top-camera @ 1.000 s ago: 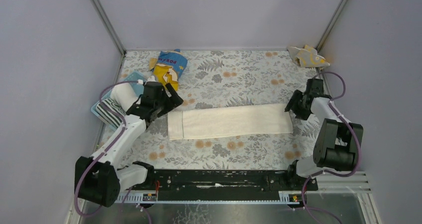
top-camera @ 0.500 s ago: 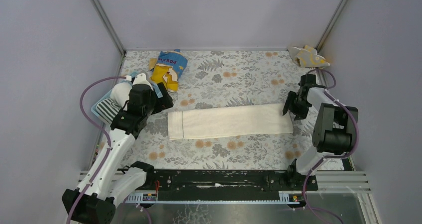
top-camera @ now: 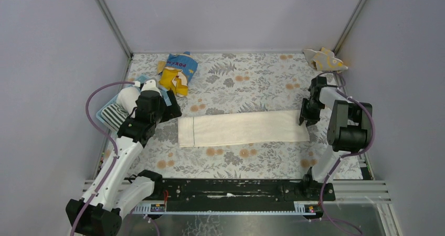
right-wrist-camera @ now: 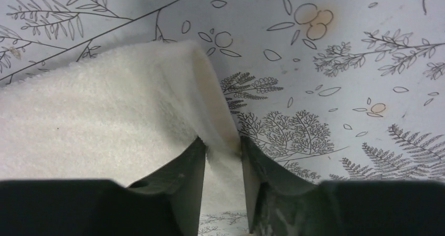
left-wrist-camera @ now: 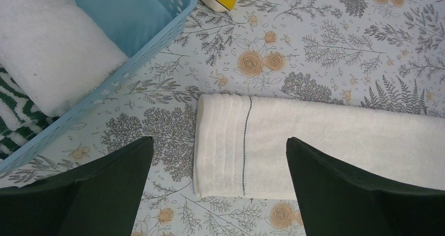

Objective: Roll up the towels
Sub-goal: Fold the towel at the center of the board.

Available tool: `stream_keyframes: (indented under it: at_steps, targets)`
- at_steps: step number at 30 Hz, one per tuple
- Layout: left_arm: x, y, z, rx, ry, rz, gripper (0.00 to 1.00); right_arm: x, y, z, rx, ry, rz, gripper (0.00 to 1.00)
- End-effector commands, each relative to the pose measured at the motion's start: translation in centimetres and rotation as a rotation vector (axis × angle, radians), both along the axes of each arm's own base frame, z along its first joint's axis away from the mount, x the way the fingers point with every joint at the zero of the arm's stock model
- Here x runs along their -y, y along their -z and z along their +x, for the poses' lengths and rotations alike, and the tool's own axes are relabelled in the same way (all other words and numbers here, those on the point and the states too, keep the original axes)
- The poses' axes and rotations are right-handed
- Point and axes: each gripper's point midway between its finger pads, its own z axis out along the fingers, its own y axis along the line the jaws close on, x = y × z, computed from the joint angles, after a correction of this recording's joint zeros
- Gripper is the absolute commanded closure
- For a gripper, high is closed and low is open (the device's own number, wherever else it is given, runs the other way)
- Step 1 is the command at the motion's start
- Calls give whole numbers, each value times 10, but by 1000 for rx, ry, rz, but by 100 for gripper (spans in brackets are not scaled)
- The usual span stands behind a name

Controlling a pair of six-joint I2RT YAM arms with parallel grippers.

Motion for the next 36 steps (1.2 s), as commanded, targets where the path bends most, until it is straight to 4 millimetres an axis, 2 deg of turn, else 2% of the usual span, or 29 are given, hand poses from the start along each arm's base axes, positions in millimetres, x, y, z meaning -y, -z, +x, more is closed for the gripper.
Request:
stream_keyframes:
  at_steps: [1, 4, 6, 10, 16, 18, 21, 24, 27, 31, 36]
  targets:
    - [-7, -4, 1, 27, -15, 30, 3, -13, 33, -31, -149, -33, 45, 69]
    - [-6, -4, 1, 28, -13, 27, 3, -7, 32, -30, -149, -28, 8, 85]
    - [-6, -4, 1, 27, -12, 27, 3, 9, 28, -26, -145, -17, -77, 99]
    - [-4, -3, 1, 22, -3, 21, 3, 45, 5, -8, -93, 43, -275, 100]
    - [1, -1, 2, 14, 18, 8, 3, 102, -50, 21, -19, 144, -531, 100]
    - [2, 0, 2, 11, 26, 3, 3, 116, -69, 28, -9, 170, -607, 100]
    - [5, 2, 2, 4, 38, -5, 2, 126, -91, 35, 45, 217, -661, 100]
    - [9, 4, 2, -7, 52, -14, 1, 113, -98, 42, 93, 219, -579, 100]
    - [12, 6, 3, -19, 57, -32, 1, 76, -95, 49, 154, 161, -379, 100]
    - [24, 12, 2, -44, 90, -87, 1, 23, -95, 47, 214, 46, -180, 100]
    - [32, 23, 2, -93, 108, -117, 1, -41, -110, 38, 297, -85, -18, 100]
